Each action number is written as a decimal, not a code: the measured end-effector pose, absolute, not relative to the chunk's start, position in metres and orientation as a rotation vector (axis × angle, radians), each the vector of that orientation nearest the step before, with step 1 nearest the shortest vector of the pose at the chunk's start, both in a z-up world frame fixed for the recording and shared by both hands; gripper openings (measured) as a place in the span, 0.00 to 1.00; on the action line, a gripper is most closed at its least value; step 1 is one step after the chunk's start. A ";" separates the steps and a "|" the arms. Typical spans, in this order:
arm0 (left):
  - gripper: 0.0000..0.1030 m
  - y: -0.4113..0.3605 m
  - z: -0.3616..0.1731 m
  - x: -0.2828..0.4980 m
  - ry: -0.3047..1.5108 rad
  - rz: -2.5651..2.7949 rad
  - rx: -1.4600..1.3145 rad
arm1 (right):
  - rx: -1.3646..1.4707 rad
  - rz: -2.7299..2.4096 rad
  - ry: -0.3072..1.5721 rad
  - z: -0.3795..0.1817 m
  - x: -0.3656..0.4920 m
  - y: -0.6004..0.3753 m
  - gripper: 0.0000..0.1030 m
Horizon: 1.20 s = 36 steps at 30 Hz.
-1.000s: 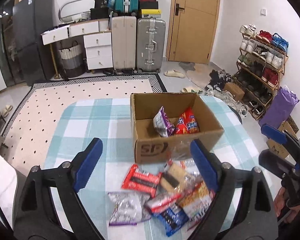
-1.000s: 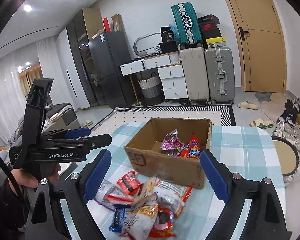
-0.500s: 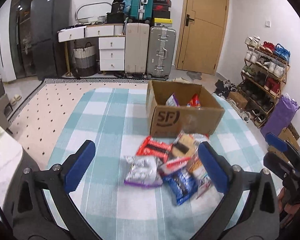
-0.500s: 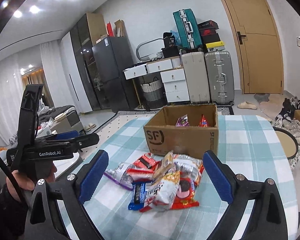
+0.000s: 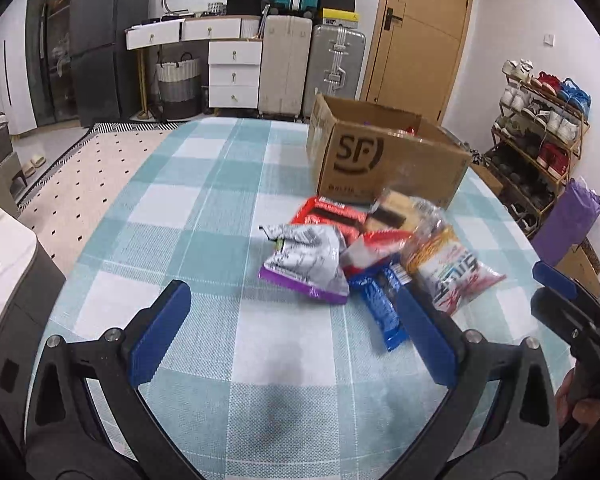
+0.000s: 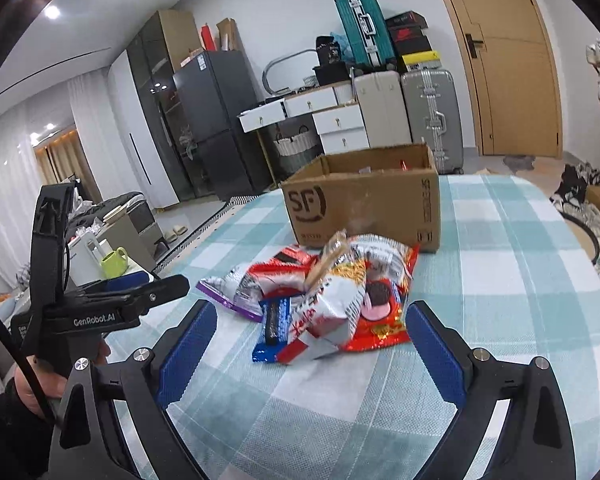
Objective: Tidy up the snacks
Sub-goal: 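Move both tools back over the remaining snack pile, then grasp the white noodle-snack bag with the right tool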
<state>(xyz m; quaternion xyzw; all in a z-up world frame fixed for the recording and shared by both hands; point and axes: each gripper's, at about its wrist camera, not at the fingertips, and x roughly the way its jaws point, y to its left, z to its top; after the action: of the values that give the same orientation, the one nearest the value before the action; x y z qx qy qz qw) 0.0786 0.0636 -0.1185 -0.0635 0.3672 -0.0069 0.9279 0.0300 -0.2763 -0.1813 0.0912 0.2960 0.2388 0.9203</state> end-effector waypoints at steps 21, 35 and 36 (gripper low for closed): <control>0.99 0.064 -0.154 0.102 0.758 -0.069 -0.149 | 0.247 0.542 0.763 -0.217 0.100 -0.251 0.83; 0.99 0.067 -0.159 0.106 0.776 -0.070 -0.165 | 0.223 0.566 0.842 -0.233 0.116 -0.240 0.45; 0.99 0.068 -0.160 0.107 0.781 -0.067 -0.167 | 0.234 0.571 0.846 -0.233 0.115 -0.241 0.45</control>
<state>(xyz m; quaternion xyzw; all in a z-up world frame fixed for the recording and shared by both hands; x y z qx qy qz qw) 0.1068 0.0677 -0.1599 -0.0814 0.3800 -0.0328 0.9208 0.1154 -0.2413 -0.2334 0.1117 0.4041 0.2728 0.8659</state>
